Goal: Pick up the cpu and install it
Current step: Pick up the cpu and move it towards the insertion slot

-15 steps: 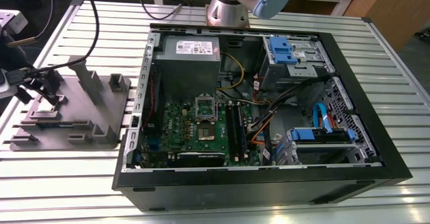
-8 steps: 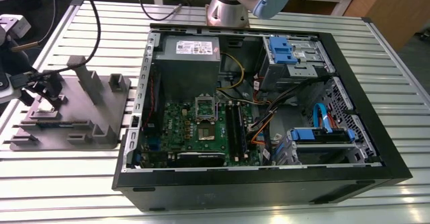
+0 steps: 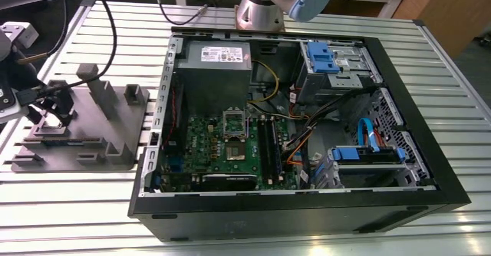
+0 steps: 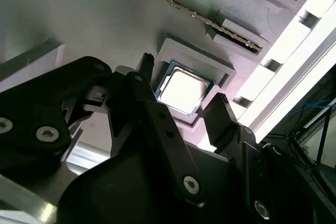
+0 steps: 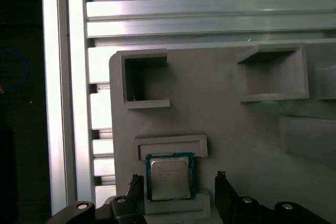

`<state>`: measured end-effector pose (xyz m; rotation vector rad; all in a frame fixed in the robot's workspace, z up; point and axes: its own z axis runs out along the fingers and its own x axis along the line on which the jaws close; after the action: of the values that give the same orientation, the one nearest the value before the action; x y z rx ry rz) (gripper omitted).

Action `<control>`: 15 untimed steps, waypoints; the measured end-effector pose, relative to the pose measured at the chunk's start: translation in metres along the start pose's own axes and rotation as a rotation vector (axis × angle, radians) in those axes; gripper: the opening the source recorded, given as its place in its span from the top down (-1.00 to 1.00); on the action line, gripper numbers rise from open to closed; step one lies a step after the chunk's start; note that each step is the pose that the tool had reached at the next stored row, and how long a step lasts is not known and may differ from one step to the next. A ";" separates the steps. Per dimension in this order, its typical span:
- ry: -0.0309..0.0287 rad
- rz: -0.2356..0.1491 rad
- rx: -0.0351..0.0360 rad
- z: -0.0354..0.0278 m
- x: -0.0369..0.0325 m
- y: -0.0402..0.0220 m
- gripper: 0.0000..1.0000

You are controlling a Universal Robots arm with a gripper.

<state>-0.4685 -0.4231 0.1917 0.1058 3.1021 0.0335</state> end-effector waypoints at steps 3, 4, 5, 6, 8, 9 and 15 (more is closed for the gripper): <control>0.0004 -0.010 -0.0019 0.0012 0.0001 0.0002 -0.29; 0.0004 -0.015 -0.0027 0.0015 0.0001 0.0002 -0.29; 0.0004 -0.021 -0.0036 0.0018 0.0001 0.0003 -0.29; 0.0003 -0.026 -0.0045 0.0021 0.0001 0.0003 -0.29; 0.0002 -0.033 -0.0060 0.0026 0.0001 0.0004 -0.29; 0.0003 -0.034 -0.0065 0.0029 0.0001 0.0005 -0.29; 0.0004 -0.034 -0.0070 0.0041 0.0016 0.0037 -0.29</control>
<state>-0.4696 -0.4193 0.1877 0.0523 3.1032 0.0433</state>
